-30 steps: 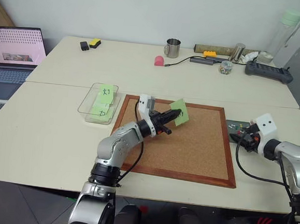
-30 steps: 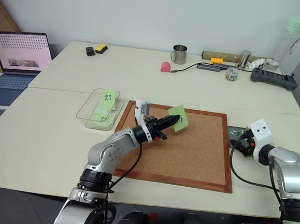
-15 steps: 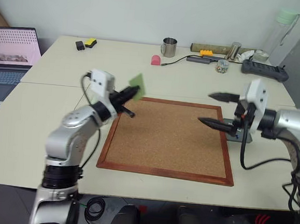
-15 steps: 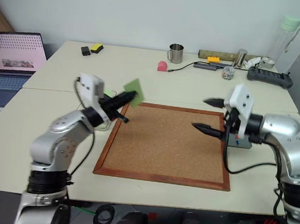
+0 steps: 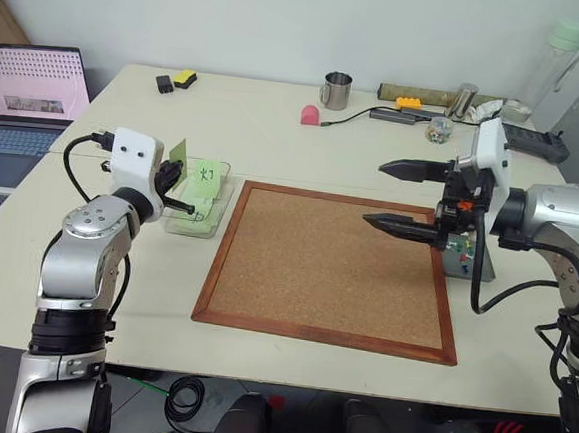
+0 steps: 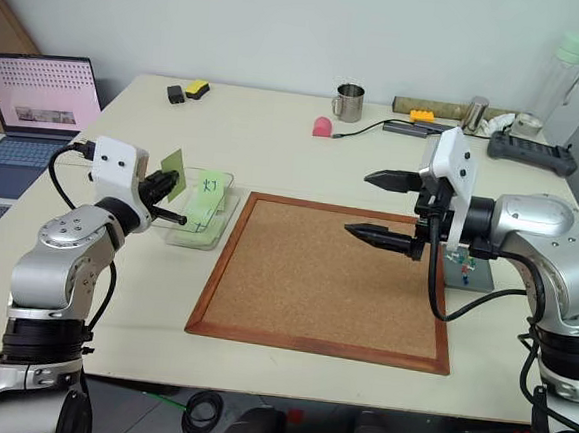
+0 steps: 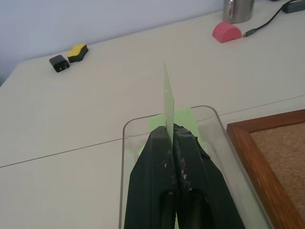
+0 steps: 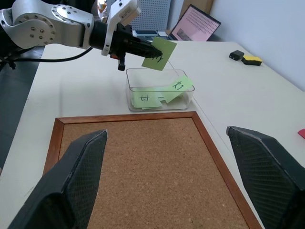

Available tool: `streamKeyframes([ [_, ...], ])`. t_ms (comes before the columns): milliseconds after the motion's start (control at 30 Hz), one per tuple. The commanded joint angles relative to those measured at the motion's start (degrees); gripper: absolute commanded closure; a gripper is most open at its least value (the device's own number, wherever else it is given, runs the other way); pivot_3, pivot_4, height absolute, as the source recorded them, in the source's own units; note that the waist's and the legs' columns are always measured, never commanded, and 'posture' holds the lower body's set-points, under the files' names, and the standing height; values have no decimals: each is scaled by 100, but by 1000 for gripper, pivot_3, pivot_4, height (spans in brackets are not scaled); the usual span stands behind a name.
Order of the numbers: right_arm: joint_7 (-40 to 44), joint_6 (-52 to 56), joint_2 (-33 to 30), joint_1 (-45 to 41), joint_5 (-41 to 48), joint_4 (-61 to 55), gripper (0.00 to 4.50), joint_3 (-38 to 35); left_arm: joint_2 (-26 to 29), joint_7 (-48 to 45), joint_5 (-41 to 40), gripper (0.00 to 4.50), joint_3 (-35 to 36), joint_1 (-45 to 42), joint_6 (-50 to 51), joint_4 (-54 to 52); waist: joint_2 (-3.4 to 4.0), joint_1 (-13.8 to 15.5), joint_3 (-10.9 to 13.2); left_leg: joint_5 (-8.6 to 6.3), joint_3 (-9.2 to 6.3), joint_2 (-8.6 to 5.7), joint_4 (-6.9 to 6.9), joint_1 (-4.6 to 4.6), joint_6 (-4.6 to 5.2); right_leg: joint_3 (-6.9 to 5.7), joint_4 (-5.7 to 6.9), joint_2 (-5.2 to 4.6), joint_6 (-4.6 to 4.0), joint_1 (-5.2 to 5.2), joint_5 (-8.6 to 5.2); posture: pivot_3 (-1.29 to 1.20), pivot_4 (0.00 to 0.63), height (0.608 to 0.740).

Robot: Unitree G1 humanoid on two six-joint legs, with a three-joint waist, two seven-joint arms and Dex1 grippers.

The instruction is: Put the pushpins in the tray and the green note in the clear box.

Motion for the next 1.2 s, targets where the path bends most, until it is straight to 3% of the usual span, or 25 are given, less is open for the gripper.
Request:
streamKeyframes([
  [33,0,8,-98,79,109,-239,210,-113,-6,-26,45,3771,39,-196,-131,1,0,1,0,0,0,0,1,-8,-1,0,3,0,-1,-9,2,0,150,740],
  [367,-46,33,-149,139,143,-220,210,-128,113,-258,15,1840,88,-337,-74,-162,0,-10,0,0,22,2,1,-20,0,18,12,1,-4,-39,14,0,150,740],
  [500,5,-32,-257,220,68,-176,210,-169,506,-813,-130,1093,87,-203,45,-433,-2,-10,1,0,23,2,1,-21,0,18,12,1,-4,-40,14,0,150,740],
  [667,188,-230,-848,741,-127,-11,210,-527,1904,-2380,-234,1093,245,826,-143,-773,-4,-42,2,0,40,5,-5,-19,1,33,11,3,-4,-46,14,0,150,740],
  [833,698,-741,-1764,1792,-559,427,210,-1086,3004,-3762,-256,1093,1069,2300,-810,-611,-5,-37,7,-4,74,13,-14,-16,5,53,-2,0,-5,-52,13,0,150,740],
  [1000,1244,-1560,-2300,2765,-990,987,210,-1661,3310,-4424,-281,1093,1726,2992,-1180,43,-2,-8,7,-5,100,20,-12,-12,9,45,-4,1,-10,-47,11,0,150,740],
  [1200,1431,-2196,-2444,3283,-1333,1555,210,-1923,3233,-4624,-319,1093,1880,3101,-1482,275,-3,-21,7,-5,112,25,-6,-6,10,49,-2,2,-9,-43,15,0,150,740],
])
